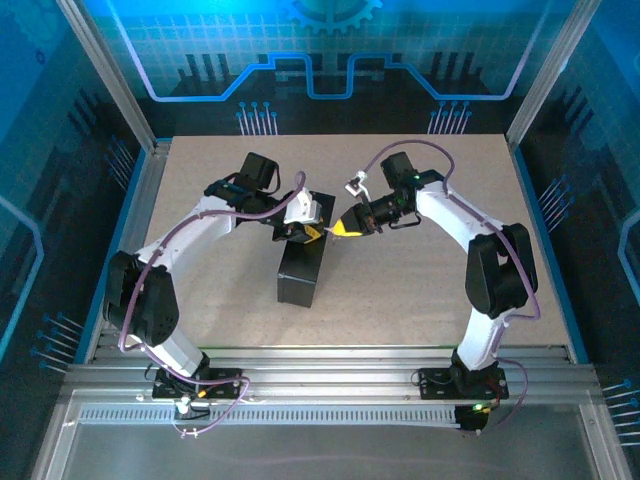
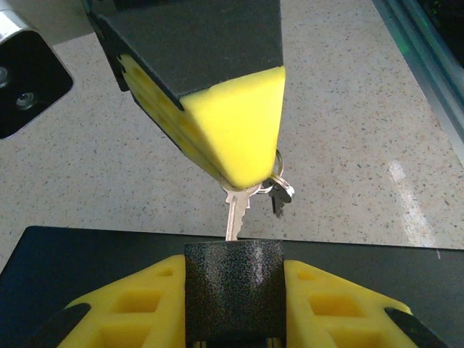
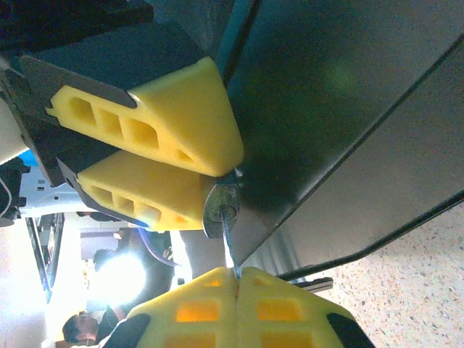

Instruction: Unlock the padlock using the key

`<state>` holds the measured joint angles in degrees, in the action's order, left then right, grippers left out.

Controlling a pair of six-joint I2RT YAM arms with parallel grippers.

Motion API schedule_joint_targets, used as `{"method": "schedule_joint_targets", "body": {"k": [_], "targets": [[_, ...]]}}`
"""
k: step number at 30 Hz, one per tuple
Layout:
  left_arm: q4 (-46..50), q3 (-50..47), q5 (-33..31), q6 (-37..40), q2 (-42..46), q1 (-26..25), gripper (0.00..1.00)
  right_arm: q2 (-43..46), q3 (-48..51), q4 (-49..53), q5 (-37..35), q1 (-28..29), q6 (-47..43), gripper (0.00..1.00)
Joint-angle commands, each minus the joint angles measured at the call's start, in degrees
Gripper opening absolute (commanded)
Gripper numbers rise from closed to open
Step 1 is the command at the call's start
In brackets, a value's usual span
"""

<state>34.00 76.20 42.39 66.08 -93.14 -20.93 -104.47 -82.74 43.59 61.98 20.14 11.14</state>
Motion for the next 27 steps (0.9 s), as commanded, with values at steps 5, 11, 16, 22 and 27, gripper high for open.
{"method": "schedule_joint_targets", "body": {"k": [5, 11, 16, 22, 27], "targets": [[-4.24, 1.09, 6.71, 2.3, 0.86, -3.69, 0.09, -1.44, -6.46, 2.63, 7.7, 1.98, -2.53, 0.0], [-6.38, 1.44, 6.78, 1.49, 0.02, -3.94, 0.08, -1.43, -8.04, 4.97, 7.53, 3.02, -3.16, 0.0], [-7.1, 0.61, 6.34, 0.9, 0.02, -3.69, 0.08, 0.06, -6.41, 4.7, 5.95, 2.95, -2.87, 0.08], [-8.2, -1.5, 6.34, -1.1, 0.24, -3.27, 0.07, 2.42, -4.34, 5.55, 2.1, -1.81, -5.72, 0.31], [-9.4, -2.74, 6.21, -2.84, 0.31, -3.24, 0.07, 4.46, -4.47, 5.37, -1.74, -5.19, -10.34, 0.39]]}}
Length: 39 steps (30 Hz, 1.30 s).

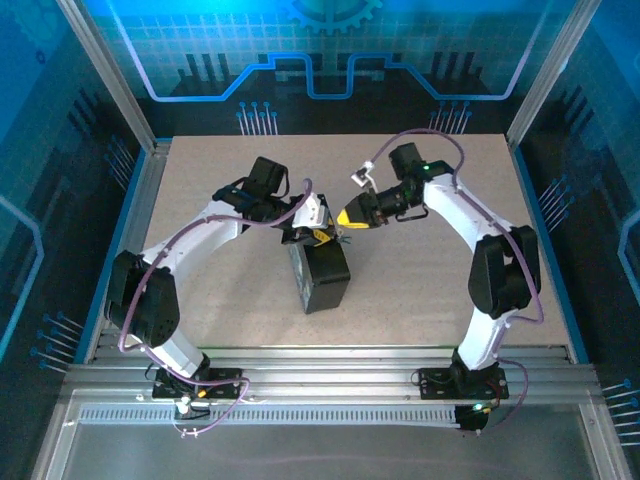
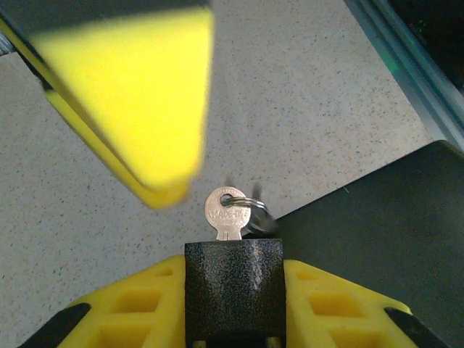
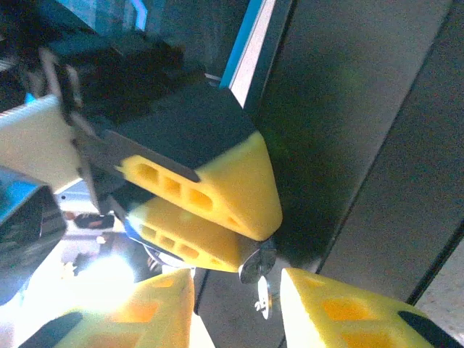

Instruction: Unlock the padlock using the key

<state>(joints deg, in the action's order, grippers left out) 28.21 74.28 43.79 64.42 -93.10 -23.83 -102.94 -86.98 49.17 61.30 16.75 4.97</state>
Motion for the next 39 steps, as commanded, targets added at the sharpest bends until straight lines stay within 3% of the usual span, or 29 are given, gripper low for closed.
{"method": "schedule_joint_targets", "body": {"k": [1, 9, 16, 20, 25, 32, 39], "targets": [[-3.92, -0.93, 4.82, -1.64, 0.29, -0.27, 0.07, 3.15, -0.21, -0.37, -1.46, -2.23, -5.38, 0.4], [-3.73, -0.99, 6.39, -2.99, 0.11, 0.02, 0.07, 9.0, 5.19, -6.88, -8.89, -1.45, -22.76, 0.4], [-2.36, -0.22, 9.43, -3.67, -0.59, 1.23, 0.07, 13.36, 14.47, -24.08, -10.45, -1.03, -31.64, 0.4], [-1.55, 0.33, 10.88, -3.89, -0.86, 2.0, 0.07, 15.22, 18.51, -29.06, -10.38, -0.84, -38.27, 0.38], [-1.49, 0.88, 11.93, -4.09, -1.62, 2.39, 0.07, 15.63, 20.46, -30.3, -11.43, 0.52, -43.5, 0.34], [-0.76, 2.42, 13.24, -3.69, -2.88, 2.56, 0.07, 17.05, 23.32, -35.76, -19.57, 4.31, -45.35, 0.31], [-0.13, 2.91, 13.84, -3.47, -3.05, 3.13, 0.07, 18.88, 24.37, -33.45, -19.55, 4.78, -47.28, 0.29]]}}
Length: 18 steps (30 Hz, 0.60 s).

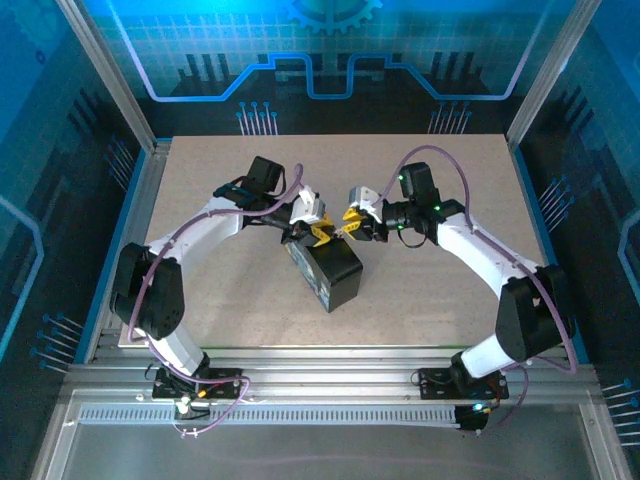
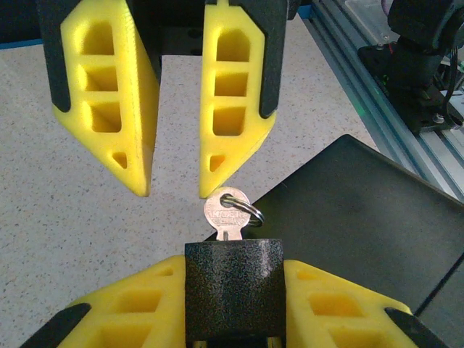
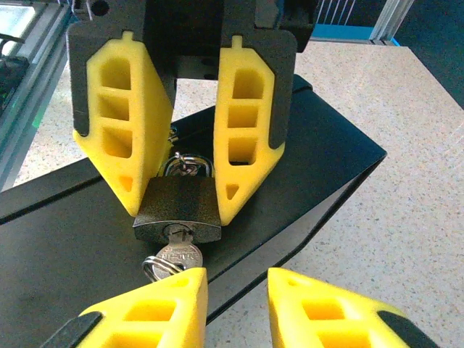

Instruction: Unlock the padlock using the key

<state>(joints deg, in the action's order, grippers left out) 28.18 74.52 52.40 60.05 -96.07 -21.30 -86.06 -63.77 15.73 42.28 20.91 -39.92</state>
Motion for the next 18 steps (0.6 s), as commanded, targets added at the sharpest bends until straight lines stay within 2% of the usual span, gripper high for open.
{"method": "schedule_joint_targets", "body": {"k": [1, 7, 18], "targets": [[-0.15, 2.66, 5.25, 0.92, -0.04, 0.69, 0.06, 2.4, 1.31, 0.65, -0.91, 0.63, -2.8, 0.29], [0.14, 2.47, 5.25, 1.05, 0.19, 0.95, 0.06, 3.53, 1.37, 4.34, -0.3, 0.57, -4.59, 0.28], [0.13, 2.3, 5.87, 1.03, 0.18, 1.0, 0.06, 2.41, -0.04, 3.15, -0.04, 3.08, -4.25, 0.28]]}}
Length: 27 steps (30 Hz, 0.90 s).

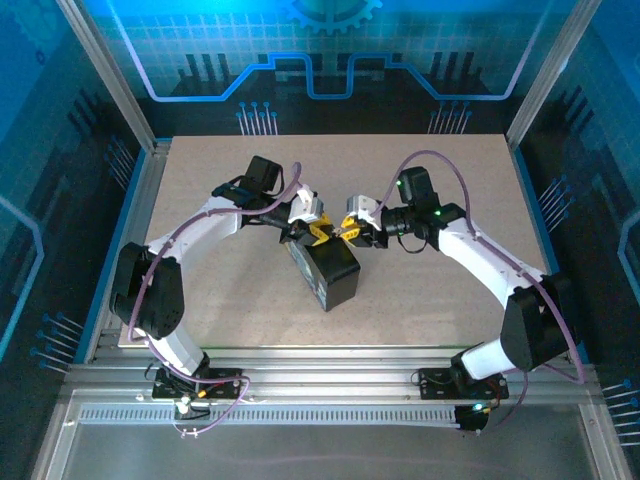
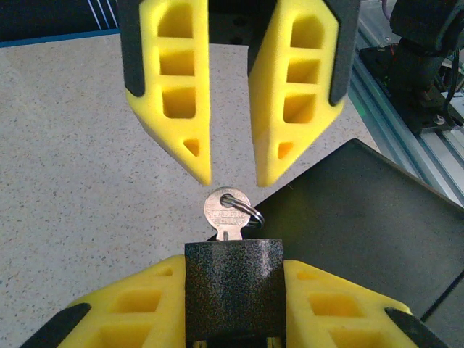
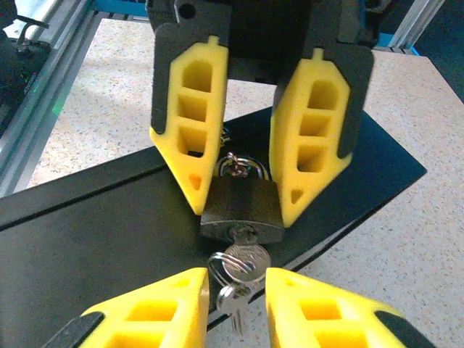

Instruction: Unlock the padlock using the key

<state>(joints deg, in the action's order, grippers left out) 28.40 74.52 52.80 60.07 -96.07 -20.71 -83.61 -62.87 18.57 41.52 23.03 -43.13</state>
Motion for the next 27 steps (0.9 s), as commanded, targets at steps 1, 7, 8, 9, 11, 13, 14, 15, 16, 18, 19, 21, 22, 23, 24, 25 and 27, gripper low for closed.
{"method": "schedule_joint_targets", "body": {"k": [1, 7, 8, 9, 11, 13, 14, 15, 16, 18, 19, 21, 22, 23, 24, 25, 27], "targets": [[-0.1, 2.3, 5.48, 1.01, 0.18, 0.41, 0.06, -0.08, -1.1, 0.32, 0.73, 1.11, -0.95, 0.28], [-0.05, 2.44, 5.65, 1.1, 0.18, 0.41, 0.06, -1.1, -1.63, 0.24, 0.08, 1.57, -1.07, 0.27], [-0.1, 2.38, 5.74, 1.1, 0.16, 0.45, 0.06, -1.24, -1.77, 0.33, 0.06, 1.55, -1.16, 0.27], [-0.02, 2.41, 5.83, 1.1, 0.14, 0.41, 0.06, -1.36, -1.8, 0.33, -0.01, 1.66, -1.25, 0.27], [0.07, 2.55, 6.3, 1.11, 0.1, 0.41, 0.06, -1.59, -1.9, 0.0, 0.07, 1.8, -1.27, 0.27], [0.29, 2.65, 6.77, 1.14, -0.04, 0.41, 0.06, -1.79, -1.99, -0.19, 0.05, 1.9, -1.38, 0.26], [0.51, 2.89, 6.88, 1.1, -0.06, 0.41, 0.06, -1.9, -1.99, -0.35, -0.08, 2.0, -1.42, 0.26], [0.66, 2.91, 6.88, 1.17, -0.04, 0.43, 0.05, -1.95, -2.04, -0.29, -0.16, 2.02, -1.52, 0.26], [0.97, 3.21, 7.04, 1.26, -0.16, 0.41, 0.06, -2.06, -2.08, -0.4, -0.2, 2.03, -1.67, 0.26], [1.73, 3.5, 7.49, 1.61, -0.25, 0.5, 0.05, -2.09, -1.97, -0.68, -0.46, 2.02, -1.88, 0.27], [2.33, 3.81, 7.67, 1.86, -0.38, 0.51, 0.05, -2.17, -1.91, -0.9, -0.65, 2.09, -1.87, 0.27], [3.3, 4.21, 7.85, 2.39, -0.56, 0.5, 0.05, -2.08, -1.82, -1.21, -0.91, 2.08, -2.02, 0.27], [3.49, 4.31, 7.81, 2.5, -0.61, 0.5, 0.05, -2.01, -1.82, -1.33, -0.93, 2.08, -2.21, 0.27], [3.46, 4.26, 7.94, 2.59, -0.65, 0.5, 0.05, -1.99, -1.81, -1.34, -0.91, 2.07, -2.16, 0.25], [3.5, 4.27, 7.85, 2.51, -0.65, 0.54, 0.05, -1.87, -1.82, -1.52, -0.79, 2.09, -2.13, 0.24], [3.58, 4.31, 7.85, 2.51, -0.7, 0.5, 0.05, -1.82, -1.73, -1.77, -0.67, 2.11, -1.97, 0.22], [3.68, 4.27, 7.85, 2.5, -0.69, 0.49, 0.05, -1.69, -1.64, -1.96, -0.51, 2.12, -1.73, 0.2]]}}
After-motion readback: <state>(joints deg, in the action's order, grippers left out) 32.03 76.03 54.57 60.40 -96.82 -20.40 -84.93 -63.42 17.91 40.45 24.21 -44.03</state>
